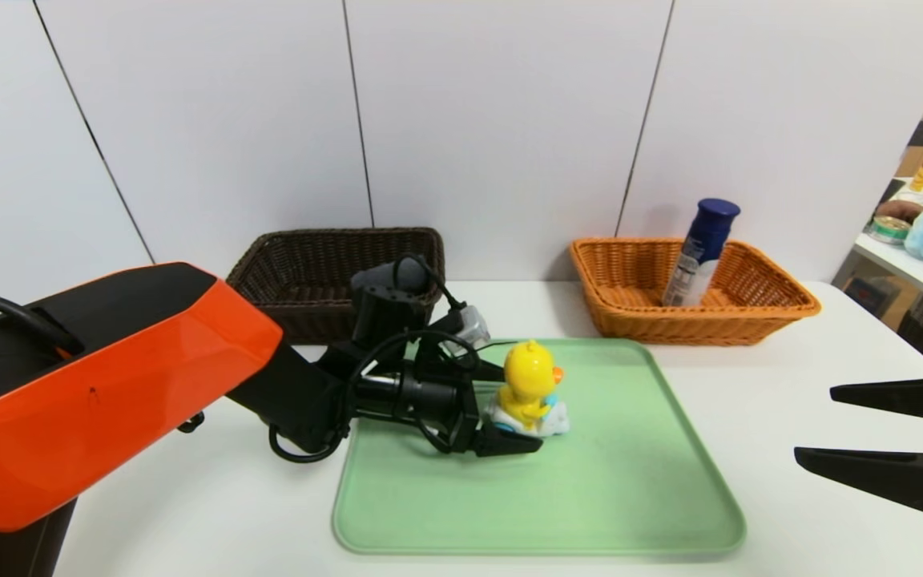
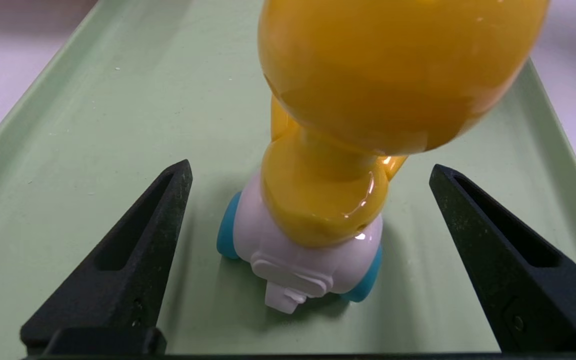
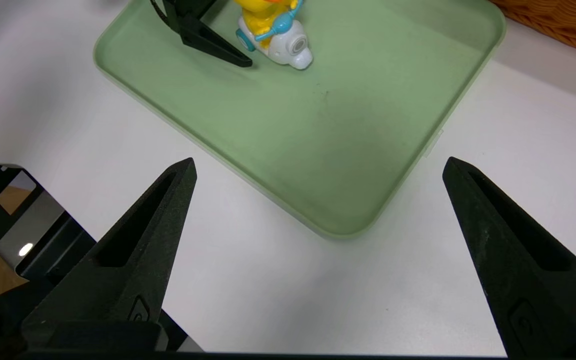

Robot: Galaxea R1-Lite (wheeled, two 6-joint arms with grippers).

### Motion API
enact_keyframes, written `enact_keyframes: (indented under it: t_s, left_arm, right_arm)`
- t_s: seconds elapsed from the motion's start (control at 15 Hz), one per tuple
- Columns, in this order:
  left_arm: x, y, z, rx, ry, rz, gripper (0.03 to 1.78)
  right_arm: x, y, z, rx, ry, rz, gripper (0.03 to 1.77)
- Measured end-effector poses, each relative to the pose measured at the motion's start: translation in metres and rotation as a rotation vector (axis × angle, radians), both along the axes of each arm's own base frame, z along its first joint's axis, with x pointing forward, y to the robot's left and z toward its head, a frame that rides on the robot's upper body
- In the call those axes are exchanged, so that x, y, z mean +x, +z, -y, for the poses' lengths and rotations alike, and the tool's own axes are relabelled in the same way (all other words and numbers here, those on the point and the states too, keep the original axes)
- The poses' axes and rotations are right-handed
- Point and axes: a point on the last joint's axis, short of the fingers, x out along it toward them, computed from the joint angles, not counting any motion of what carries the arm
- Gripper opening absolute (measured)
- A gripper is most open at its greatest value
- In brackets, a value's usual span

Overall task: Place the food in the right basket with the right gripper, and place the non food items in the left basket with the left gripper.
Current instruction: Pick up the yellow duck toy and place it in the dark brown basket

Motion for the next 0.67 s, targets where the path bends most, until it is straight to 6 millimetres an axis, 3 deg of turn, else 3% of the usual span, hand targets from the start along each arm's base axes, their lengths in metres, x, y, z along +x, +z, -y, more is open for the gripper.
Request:
enact_keyframes:
  t_s: [0.67]
  left_arm:
    - [0.010, -0.006, 0.020, -0.067, -0.023, 0.070, 1.69]
  right_arm:
    - [0.000, -0.001, 0.000, -0.001, -0.004, -0.005, 1.70]
